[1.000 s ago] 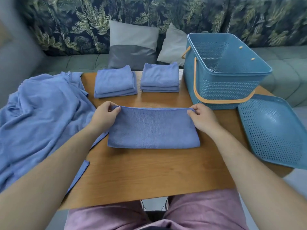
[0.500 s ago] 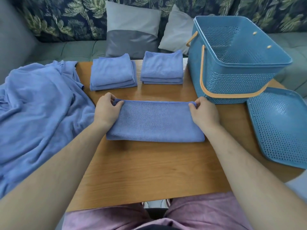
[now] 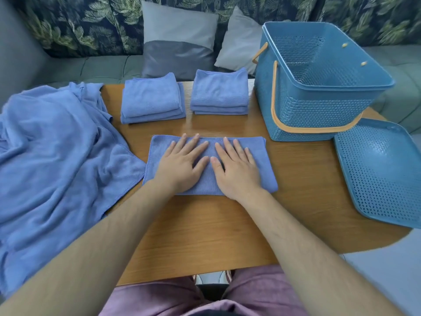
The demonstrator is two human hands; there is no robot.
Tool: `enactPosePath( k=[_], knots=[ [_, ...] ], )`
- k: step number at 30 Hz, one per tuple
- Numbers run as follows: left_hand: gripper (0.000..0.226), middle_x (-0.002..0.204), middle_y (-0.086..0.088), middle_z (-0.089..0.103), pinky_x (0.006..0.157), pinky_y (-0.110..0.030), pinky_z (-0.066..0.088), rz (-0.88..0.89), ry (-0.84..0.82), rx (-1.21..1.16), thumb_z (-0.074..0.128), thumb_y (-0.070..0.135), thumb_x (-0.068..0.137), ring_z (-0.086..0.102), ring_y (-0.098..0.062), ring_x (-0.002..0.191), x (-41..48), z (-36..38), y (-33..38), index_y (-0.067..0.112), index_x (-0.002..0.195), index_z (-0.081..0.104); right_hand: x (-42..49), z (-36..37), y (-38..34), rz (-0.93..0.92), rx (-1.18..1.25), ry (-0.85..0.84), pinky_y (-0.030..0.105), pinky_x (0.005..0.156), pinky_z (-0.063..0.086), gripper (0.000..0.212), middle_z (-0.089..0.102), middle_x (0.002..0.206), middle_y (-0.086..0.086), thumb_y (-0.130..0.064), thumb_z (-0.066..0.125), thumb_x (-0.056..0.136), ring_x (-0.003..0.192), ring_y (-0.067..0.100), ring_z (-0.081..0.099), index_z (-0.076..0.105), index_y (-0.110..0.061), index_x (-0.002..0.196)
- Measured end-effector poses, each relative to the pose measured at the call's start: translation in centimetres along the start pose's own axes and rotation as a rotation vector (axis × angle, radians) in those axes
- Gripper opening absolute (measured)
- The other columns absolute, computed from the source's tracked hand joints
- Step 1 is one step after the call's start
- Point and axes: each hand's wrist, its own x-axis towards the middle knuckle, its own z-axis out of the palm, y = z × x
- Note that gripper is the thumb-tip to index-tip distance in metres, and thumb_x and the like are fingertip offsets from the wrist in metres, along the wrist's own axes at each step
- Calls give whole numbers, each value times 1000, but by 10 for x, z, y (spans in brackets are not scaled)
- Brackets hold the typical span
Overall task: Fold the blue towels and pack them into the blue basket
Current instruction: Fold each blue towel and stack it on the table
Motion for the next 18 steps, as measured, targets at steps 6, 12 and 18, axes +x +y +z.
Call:
enactPosePath(
  k=[6, 12, 18],
  knots=[
    [66, 168, 12, 6, 126, -41, 1, -144, -25, 33, 19, 76, 94, -2, -17, 156, -6, -13, -43, 51, 155, 16, -6, -7, 37, 114, -67, -15, 42, 126, -9, 66, -5, 170, -5, -63, 12, 102, 156, 17, -13, 9, -36, 162],
    [66, 169, 7, 7, 126, -44, 1, 155, 25, 127, 11, 64, 95, 0, -21, 156, 6, -19, -21, 43, 157, 21, -8, -8, 9, 28, -100, 235, 52, 122, 19, 53, 34, 162, 12, -47, 38, 103, 150, 38, 25, 46, -27, 151],
    [65, 164, 12, 26, 122, -42, 20, 164, -24, 90, 10, 63, 95, 23, -18, 152, 4, -13, -13, 46, 151, 37, -23, 1, -19, -70, -115, 304, 44, 89, 39, 34, 62, 115, -1, -49, 48, 93, 105, 27, 58, 70, -31, 112]
  ],
)
